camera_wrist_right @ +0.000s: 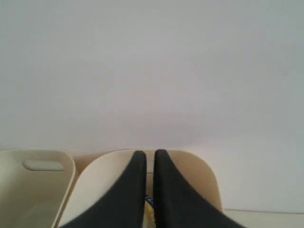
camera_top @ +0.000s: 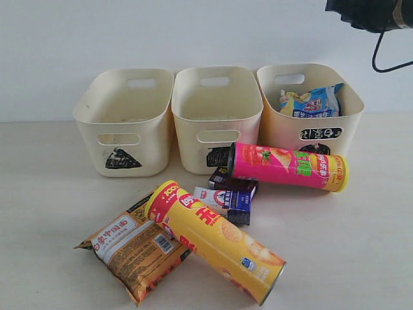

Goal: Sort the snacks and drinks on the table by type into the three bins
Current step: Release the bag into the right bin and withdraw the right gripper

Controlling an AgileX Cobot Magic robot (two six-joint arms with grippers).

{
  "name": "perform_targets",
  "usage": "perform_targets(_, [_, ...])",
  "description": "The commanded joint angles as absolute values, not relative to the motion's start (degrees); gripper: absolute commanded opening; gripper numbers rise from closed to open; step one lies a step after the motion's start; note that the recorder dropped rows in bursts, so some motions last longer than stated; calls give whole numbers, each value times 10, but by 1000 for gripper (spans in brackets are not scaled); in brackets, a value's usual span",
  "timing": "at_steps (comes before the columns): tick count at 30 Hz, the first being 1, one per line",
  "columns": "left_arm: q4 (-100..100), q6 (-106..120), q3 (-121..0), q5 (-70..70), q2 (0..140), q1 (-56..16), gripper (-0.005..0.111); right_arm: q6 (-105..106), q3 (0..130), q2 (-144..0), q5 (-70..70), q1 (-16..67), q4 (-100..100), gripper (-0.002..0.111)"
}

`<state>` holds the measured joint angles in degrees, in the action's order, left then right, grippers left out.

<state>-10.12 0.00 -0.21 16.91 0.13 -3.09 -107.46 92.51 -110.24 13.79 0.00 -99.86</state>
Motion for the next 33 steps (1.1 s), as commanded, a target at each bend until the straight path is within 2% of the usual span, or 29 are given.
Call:
perform_targets(1, [-99,0,0,168,0,-29,5,-1063,915,-1081,160,-1,-999,0])
perform_targets(8, [-99,0,0,168,0,-29,5,-1048,787,-1020,33,-1,-999,0])
perform_targets(14, [-99,0,0,168,0,-29,5,-1034,657,-936,-230,-1,-955,0])
perform_targets(16, [-99,0,0,168,0,-29,5,-978,626,-919,-307,-1,-913,0])
perform_targets(18, [-99,0,0,168,0,-29,5,-871,609,-916,-326,-1,-864,0])
perform_targets(20, [-99,0,0,168,0,-29,5,-708,597,-916,-295,-1,-766,0])
perform_targets(24, [-99,0,0,168,0,-29,5,-321,593,-912,-254,-1,-372,0])
perform_targets(27, [-99,0,0,168,0,-29,5,-115,593,-904,-270,-1,-131,0])
perform_targets(30, [-99,0,0,168,0,-29,5,4,593,-884,-288,-1,6,0])
perform_targets(33, [-99,0,0,168,0,-29,5,31,593,-852,-294,-1,48,0])
